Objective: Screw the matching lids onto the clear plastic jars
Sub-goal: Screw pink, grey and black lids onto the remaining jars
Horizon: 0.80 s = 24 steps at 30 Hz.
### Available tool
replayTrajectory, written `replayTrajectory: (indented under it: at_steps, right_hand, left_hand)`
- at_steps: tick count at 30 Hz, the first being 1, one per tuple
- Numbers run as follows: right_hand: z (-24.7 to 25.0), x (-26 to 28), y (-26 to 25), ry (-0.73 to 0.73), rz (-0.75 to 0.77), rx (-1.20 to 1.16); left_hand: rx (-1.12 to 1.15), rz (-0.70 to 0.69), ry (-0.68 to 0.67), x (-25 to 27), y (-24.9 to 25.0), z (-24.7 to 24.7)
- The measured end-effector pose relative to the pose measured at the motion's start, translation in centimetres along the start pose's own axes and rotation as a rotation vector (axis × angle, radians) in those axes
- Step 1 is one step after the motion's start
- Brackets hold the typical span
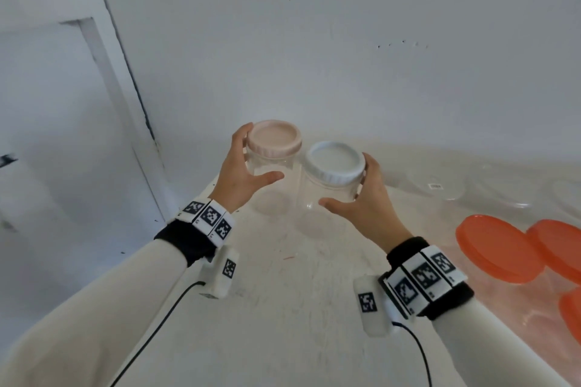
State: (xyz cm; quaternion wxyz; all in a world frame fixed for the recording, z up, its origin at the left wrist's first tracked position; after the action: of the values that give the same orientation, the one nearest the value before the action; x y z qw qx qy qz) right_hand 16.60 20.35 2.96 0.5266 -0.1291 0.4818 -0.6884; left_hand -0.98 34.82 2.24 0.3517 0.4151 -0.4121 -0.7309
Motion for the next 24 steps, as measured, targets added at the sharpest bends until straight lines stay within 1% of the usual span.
replayTrajectory:
  at_steps: [3, 11, 16, 18, 21, 22, 24]
  right_hand:
    - [-1.2, -1.6, 0.2, 0.033, -0.034, -0.023]
    - [-2.4, -4.1, 0.8, 0.089, -0.074, -0.006]
    - [-2.5, -4.4, 0.7, 0.075, -0.079, 0.027]
    - [-2.0, -4.4, 0.4, 0.021, -0.077, 0.082]
    - [-0.3, -4.2, 0.1, -0.09, -0.079, 0.226]
    - [0.6, -4.0, 0.1, -0.107, -0.081, 0.279]
    - [2.7, -3.6, 0.4, -0.093, -0.063, 0.401]
  left_hand:
    - [0.015, 0.002, -0.026, -1.1, -0.5, 0.4]
    - [0.038, -0.022, -0.035, -3.4, -1.6, 0.4]
    - [0.04, -0.035, -0.04, -4.1, -2.2, 0.6]
    - [0.033, -0.04, -0.046, -4.2, -2.3, 0.6]
    - [0.037, -0.031, -0.055, -4.3, -2.5, 0.5]
    - [0.043, -0.032, -0.055, -4.3, -2.5, 0.5]
    - [0.045, -0.037, -0.054, -4.3, -2.7, 0.5]
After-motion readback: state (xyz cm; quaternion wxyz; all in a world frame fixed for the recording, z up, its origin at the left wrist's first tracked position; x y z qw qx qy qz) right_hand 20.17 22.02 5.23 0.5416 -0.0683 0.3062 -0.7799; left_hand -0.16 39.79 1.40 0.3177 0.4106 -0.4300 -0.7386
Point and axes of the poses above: each hand's wrist, its own x-axis away from the middle knuckle, its own z-axis out of the back of the hand, y = z × x, the point moved 1 cm from there along -x, towards the middle knuckle, and after that the axes turned 4 degrees about z, right-handed, at the moved point
